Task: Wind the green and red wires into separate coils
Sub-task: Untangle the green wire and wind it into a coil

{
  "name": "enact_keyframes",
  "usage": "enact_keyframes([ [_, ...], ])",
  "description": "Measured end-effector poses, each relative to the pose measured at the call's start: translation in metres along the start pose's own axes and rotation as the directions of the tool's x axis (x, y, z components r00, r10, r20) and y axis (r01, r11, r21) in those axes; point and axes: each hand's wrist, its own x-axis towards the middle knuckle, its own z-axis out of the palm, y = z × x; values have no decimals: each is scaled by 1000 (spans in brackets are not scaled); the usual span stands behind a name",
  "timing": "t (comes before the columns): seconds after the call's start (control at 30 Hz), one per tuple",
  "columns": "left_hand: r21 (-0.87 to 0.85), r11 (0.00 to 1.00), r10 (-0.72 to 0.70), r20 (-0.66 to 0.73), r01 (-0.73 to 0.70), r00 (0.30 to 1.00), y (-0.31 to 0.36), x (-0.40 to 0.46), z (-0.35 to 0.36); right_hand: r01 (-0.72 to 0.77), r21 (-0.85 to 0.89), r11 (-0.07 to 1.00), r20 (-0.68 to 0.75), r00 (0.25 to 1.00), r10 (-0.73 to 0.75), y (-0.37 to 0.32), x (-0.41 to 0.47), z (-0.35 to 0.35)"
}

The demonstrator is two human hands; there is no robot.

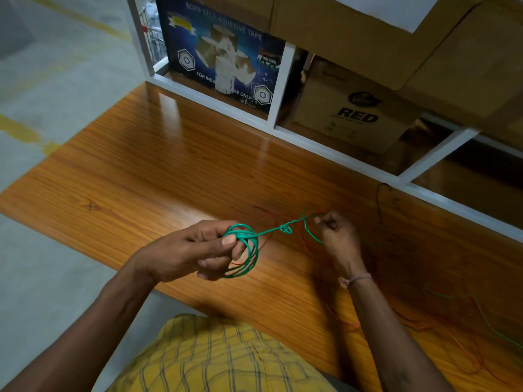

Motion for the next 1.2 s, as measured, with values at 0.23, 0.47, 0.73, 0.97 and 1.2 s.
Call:
enact_keyframes([
  [0.23,148,988,-48,5,47,999,16,-8,2,-64,126,990,-58,996,72,-8,9,9],
  [0.47,255,964,-32,-164,74,986,18,-11,-10,-36,270,962,76,997,16,-24,-11,-23],
  [0.73,301,947,-66,-151,110,986,15,5,-7,88,91,992,145,984,-100,-56,-27,-38],
  [0.97,306,947,-36,-196,96,980,13,15,-3,193,493,848,220,916,-337,-97,-64,-65],
  [1.2,263,963,8,-238,56,971,12,25,0,497,37,867,439,771,-461,-91,-85,-51],
])
